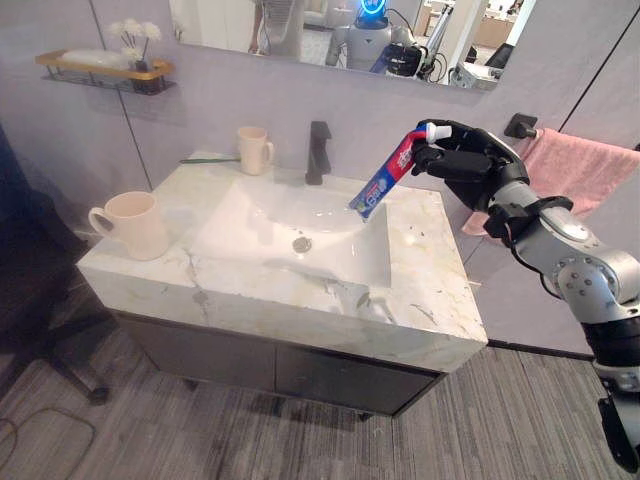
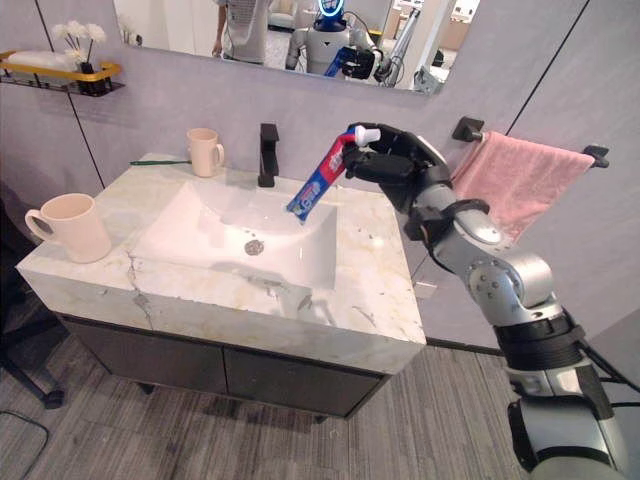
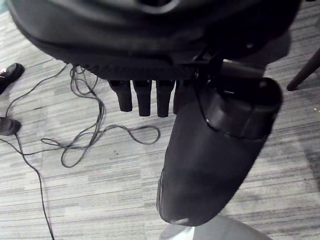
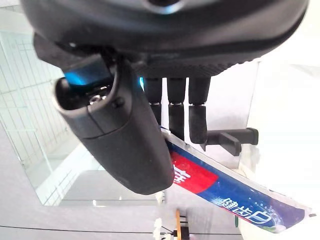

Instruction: Organize the bathroom.

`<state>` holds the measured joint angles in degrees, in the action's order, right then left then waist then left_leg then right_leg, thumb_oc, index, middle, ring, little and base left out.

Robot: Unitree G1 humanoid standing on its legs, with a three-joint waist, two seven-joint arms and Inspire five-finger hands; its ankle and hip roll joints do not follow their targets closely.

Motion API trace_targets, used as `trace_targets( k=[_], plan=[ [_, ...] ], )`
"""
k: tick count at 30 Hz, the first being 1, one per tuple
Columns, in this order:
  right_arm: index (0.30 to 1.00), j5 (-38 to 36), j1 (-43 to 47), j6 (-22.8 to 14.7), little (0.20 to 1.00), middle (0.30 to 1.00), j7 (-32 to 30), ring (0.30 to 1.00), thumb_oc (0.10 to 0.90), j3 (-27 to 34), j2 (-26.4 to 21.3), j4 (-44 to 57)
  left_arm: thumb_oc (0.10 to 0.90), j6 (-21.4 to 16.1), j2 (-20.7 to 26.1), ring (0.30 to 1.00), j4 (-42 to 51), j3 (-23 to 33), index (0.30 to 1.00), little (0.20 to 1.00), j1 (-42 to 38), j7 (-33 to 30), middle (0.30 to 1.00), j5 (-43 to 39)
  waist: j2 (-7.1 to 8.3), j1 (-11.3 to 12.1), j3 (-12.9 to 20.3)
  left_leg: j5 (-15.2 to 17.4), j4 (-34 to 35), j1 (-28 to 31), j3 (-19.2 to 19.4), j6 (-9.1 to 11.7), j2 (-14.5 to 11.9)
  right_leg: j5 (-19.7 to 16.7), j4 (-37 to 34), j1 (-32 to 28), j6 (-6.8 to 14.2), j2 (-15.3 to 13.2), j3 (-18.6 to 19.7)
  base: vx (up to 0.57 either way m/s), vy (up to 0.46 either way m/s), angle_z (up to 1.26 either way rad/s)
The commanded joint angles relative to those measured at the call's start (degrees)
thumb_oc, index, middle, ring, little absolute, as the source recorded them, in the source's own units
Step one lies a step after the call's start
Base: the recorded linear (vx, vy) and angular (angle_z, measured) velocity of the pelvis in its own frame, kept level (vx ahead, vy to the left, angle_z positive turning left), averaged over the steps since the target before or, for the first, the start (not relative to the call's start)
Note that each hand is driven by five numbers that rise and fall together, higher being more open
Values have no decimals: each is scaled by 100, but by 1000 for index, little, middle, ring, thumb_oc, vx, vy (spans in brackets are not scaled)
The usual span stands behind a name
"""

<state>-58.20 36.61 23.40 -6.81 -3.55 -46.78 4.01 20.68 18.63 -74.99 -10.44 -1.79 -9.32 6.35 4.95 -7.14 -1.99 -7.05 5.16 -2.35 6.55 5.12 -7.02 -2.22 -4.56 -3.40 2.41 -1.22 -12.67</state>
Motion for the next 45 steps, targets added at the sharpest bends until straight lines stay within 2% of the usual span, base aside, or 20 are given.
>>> trace_targets(
  k=[1,7,8,10,12,13,14,17,18,19,20,24,33,37,38,39,42,43,44,45],
  plan=[
    [300,113,687,-583,300,300,24,300,400,619,8,90,800,91,478,900,-359,-239,900,900,7,-44,900,-79,-56,192,267,369,-16,146,408,14,-292,666,533,17,455,38,282,0,0,0],
    [300,98,714,-498,300,300,61,300,400,584,8,46,800,36,449,900,-374,-141,900,900,128,-233,900,-261,-68,207,183,283,-77,163,532,79,-433,779,768,60,388,54,252,12,3,1],
    [300,141,712,-428,300,300,107,300,400,620,-20,85,800,4,461,900,-246,-18,900,900,177,-343,900,-341,0,298,42,265,-577,-127,261,143,-543,833,988,42,310,65,340,0,0,0],
    [300,145,733,-535,300,300,166,300,400,555,16,59,800,-23,482,900,-210,65,900,900,217,-435,900,-523,21,384,-94,263,-718,-241,-16,150,-659,903,1178,98,250,77,325,-44,-4,15],
    [300,182,747,-499,300,300,42,300,400,595,-28,37,800,-46,503,900,-318,191,900,900,171,-418,900,-398,-42,277,-159,25,-651,-212,501,275,-1037,1053,1282,110,169,144,66,-12,31,30],
    [300,184,734,-472,300,300,38,300,400,621,-38,48,800,-41,508,900,-342,203,900,900,156,-390,900,-321,-55,248,-167,-18,-641,-211,576,299,-1092,1077,1285,101,154,158,21,77,68,73],
    [300,240,623,-341,300,300,18,300,400,763,-110,64,800,-134,498,900,-441,140,900,900,105,-240,900,-44,-47,106,-192,121,-1025,-244,853,385,-1216,1195,1320,0,119,94,-124,72,110,105],
    [300,185,453,-304,300,300,304,300,400,930,-280,-43,800,-143,452,900,-396,66,900,900,101,-142,900,-334,-8,11,-198,745,-1834,-320,1087,136,-945,1137,1388,17,96,-62,-199,0,164,106],
    [300,175,350,-329,300,300,399,300,400,1017,-359,-100,800,-131,384,900,-337,27,900,900,75,-131,900,-444,-5,-46,-199,1123,-2243,-315,1380,1,-670,1010,1325,25,128,-158,-247,-49,167,45],
    [300,169,324,-320,300,300,421,300,400,1040,-369,-102,800,-128,369,900,-333,15,900,900,68,-131,900,-468,-10,-56,-198,1177,-2302,-325,1421,-12,-634,979,1293,16,145,-171,-262,-101,269,72],
    [300,379,231,-458,300,300,468,300,400,1084,-338,-232,800,-122,314,900,-294,-57,900,900,-13,-121,900,-372,-60,-142,-200,1234,-2155,-225,1750,-22,-431,815,1137,62,241,-176,-387,-82,278,113],
    [300,574,32,-881,300,300,734,300,400,1068,-261,-414,800,80,284,900,-230,-184,900,900,-80,-215,900,-788,-155,-269,-239,976,-1261,43,1712,-123,42,543,967,349,426,-161,-316,-93,271,114],
    [300,362,-154,-1167,300,300,748,300,400,1025,-329,-222,800,123,302,900,-343,35,900,900,127,-579,900,-1526,-193,-207,-372,923,-678,163,1530,-360,463,413,1097,756,673,-318,-63,-74,198,24],
    [300,285,-205,-1342,300,300,645,300,400,997,-415,-185,800,97,362,900,-292,36,900,900,98,-538,900,-1339,-244,-253,-470,977,-697,83,1360,-560,519,493,1879,1106,770,-543,350,-36,132,-12],
    [300,311,-283,-1399,300,300,627,300,400,1055,-481,-173,800,133,406,900,-248,-22,900,900,34,-513,900,-1137,-293,-353,-560,1106,-792,88,1273,-690,540,300,2511,1405,766,-728,688,34,96,2],
    [300,352,-299,-1381,300,300,607,300,400,1096,-507,-194,800,162,431,900,-238,-41,900,900,10,-489,900,-1075,-300,-404,-576,1174,-831,108,1241,-731,562,166,2589,1495,773,-748,814,78,103,7],
    [300,655,-330,-1282,300,300,708,300,400,1279,-543,-408,800,295,499,900,-275,-87,900,900,-142,-274,900,-934,-305,-627,-568,1422,-997,229,1152,-826,693,-133,2038,1679,834,-656,1015,130,74,71],
    [300,658,-322,-1287,300,300,722,300,400,1282,-542,-413,800,296,502,900,-276,-79,900,900,-149,-267,900,-927,-276,-634,-587,1316,-1023,169,1247,-845,679,-251,1985,1705,777,-664,968,259,106,51],
    [300,713,-406,-1285,300,300,841,300,400,1368,-645,-512,800,378,466,900,-292,-117,900,900,-175,-242,900,-804,-214,-772,-539,1548,-1100,288,1149,-860,831,-332,1515,1812,939,-490,1014,128,32,32],
    [300,711,-418,-1286,300,300,854,300,400,1378,-664,-514,800,392,457,900,-290,-120,900,900,-175,-245,900,-802,-182,-793,-551,1498,-1134,255,1221,-879,838,-429,1454,1834,908,-494,968,397,130,24]
  ],
)
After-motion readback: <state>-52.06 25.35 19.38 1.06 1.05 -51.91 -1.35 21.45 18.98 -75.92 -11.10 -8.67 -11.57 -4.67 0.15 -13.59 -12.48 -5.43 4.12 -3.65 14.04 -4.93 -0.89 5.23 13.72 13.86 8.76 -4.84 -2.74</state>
